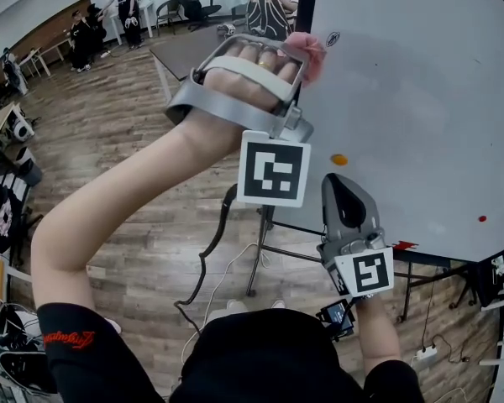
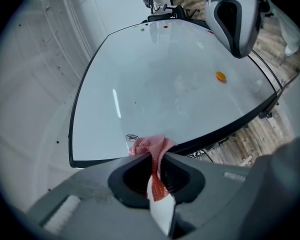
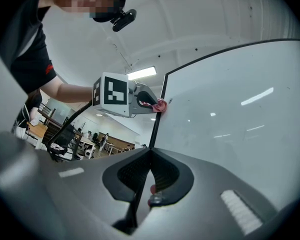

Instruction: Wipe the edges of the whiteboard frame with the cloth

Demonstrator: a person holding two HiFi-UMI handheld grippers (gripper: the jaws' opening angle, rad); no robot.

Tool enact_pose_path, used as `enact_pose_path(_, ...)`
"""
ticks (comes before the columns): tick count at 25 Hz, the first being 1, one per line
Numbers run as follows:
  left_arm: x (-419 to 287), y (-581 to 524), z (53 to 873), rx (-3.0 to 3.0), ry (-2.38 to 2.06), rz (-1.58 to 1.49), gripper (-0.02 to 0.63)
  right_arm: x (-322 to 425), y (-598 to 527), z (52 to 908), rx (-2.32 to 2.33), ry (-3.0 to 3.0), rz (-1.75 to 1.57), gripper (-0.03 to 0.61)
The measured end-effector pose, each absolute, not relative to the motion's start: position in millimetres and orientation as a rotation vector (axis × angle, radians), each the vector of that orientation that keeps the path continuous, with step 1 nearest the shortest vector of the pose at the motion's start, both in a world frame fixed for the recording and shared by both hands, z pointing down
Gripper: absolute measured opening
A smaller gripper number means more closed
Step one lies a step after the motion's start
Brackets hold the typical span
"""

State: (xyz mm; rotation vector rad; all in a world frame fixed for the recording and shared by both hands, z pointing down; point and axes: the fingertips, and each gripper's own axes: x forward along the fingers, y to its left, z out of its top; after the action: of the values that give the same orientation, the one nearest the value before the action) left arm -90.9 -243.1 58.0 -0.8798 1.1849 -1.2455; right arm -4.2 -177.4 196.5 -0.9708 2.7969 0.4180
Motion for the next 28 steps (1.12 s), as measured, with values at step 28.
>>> enact_pose_path(28, -89.3, -246.0, 109.2, -0.899, 1.203, -1.287, 0.040, -3.9, -188.2, 225.3, -0.938, 2.840, 0.342, 0.002)
